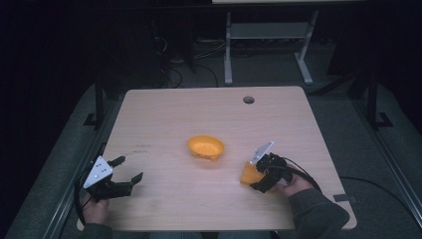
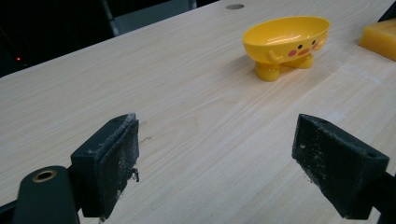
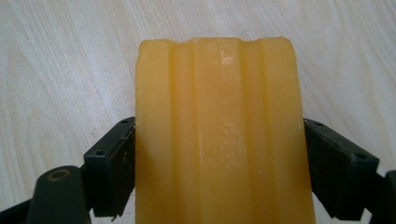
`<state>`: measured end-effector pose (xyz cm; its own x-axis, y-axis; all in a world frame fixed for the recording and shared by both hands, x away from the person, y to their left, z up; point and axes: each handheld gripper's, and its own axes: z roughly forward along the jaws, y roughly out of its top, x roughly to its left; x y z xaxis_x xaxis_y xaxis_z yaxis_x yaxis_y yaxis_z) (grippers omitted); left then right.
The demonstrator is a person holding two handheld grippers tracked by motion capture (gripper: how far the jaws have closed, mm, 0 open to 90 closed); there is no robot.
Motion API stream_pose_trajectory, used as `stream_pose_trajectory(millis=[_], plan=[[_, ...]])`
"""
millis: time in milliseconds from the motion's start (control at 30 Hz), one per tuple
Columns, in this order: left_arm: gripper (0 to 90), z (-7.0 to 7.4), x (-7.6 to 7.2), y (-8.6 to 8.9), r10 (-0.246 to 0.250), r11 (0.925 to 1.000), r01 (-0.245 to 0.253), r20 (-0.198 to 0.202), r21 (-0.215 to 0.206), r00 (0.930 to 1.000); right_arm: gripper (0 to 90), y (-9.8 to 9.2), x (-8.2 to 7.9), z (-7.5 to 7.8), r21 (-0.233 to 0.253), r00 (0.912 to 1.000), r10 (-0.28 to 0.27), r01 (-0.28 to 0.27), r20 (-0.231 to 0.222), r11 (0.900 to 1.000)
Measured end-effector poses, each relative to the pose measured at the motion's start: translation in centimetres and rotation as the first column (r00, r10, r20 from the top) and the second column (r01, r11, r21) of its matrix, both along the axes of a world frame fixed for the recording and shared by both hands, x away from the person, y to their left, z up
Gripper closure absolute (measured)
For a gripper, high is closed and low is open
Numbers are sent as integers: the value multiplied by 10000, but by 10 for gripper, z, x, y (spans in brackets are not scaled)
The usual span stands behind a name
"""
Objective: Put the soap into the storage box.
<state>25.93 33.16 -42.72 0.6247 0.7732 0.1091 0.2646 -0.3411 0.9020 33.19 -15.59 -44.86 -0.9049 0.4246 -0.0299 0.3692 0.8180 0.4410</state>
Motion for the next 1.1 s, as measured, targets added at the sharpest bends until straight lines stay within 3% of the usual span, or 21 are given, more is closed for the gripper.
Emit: stream_pose_trajectory(millis=[367,633,1100], plan=[[139,1,0,1,24,10000,-24,21,13,10000,200,5,1,3,-511,9996,278,-279,-44,9983],[139,1,0,1,43,10000,-43,6,-3,10000,204,7,1,4,-540,9982,570,-578,-161,9969],[139,1,0,1,44,10000,-44,23,27,10000,206,10,2,15,-430,9973,738,-734,70,9964]])
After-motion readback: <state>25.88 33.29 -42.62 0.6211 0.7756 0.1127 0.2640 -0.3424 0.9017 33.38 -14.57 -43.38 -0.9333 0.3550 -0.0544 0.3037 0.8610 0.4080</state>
